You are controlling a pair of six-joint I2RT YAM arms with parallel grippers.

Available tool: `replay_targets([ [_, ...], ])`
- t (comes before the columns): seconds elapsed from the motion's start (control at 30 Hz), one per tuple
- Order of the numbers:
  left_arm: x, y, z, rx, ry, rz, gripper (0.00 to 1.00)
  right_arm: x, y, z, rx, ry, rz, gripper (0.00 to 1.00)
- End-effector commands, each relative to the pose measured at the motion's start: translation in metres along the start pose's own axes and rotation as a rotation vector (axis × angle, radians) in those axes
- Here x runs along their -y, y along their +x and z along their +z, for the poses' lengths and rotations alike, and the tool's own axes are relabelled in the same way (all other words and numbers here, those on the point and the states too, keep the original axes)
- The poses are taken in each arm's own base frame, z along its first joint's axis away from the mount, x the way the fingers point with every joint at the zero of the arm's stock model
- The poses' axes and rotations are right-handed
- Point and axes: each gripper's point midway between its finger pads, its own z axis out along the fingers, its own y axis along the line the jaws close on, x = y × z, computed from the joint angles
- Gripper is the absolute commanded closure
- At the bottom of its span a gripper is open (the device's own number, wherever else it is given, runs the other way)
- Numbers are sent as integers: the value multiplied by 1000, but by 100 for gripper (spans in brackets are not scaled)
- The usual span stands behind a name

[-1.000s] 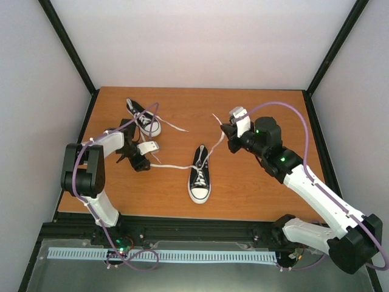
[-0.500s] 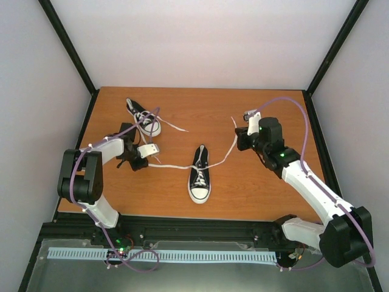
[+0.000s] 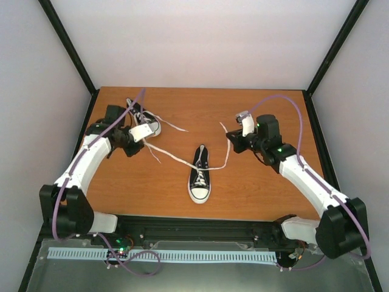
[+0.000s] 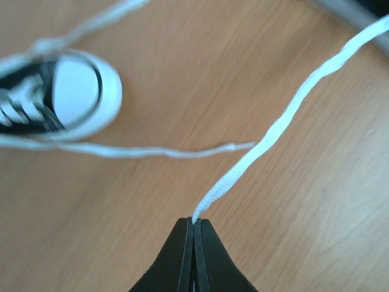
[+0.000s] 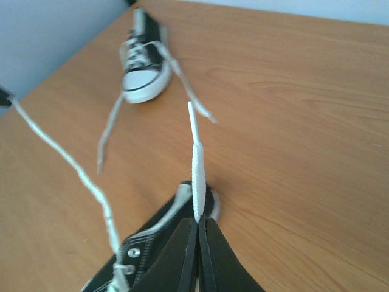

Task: Tie the shoes

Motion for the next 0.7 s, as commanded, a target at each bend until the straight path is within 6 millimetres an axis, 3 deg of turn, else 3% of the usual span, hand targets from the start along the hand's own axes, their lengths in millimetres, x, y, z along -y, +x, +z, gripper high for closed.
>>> replay_targets([
  [0.0, 55, -30, -40, 30, 182, 55, 99, -48, -9, 12, -40, -312, -56, 97],
  [0.1, 91, -61, -51, 39, 226, 193, 99, -75, -8, 36, -103, -434, -80, 97],
  [0.27, 147, -110, -95, 175, 388, 349, 99, -121, -3, 76, -200, -595, -124, 94],
  [0.37, 166, -120, -99, 190, 427, 408, 99, -148, 12, 90, -268, -683, -148, 90],
  [0.47, 170, -121, -93, 183, 439, 422, 99, -162, 27, 94, -312, -730, -156, 82],
  [0.6, 164, -121, -79, 173, 402, 413, 99, -158, 29, 84, -293, -704, -168, 50],
  [0.67, 156, -129, -71, 180, 362, 387, 99, -148, 22, 77, -263, -673, -159, 44],
])
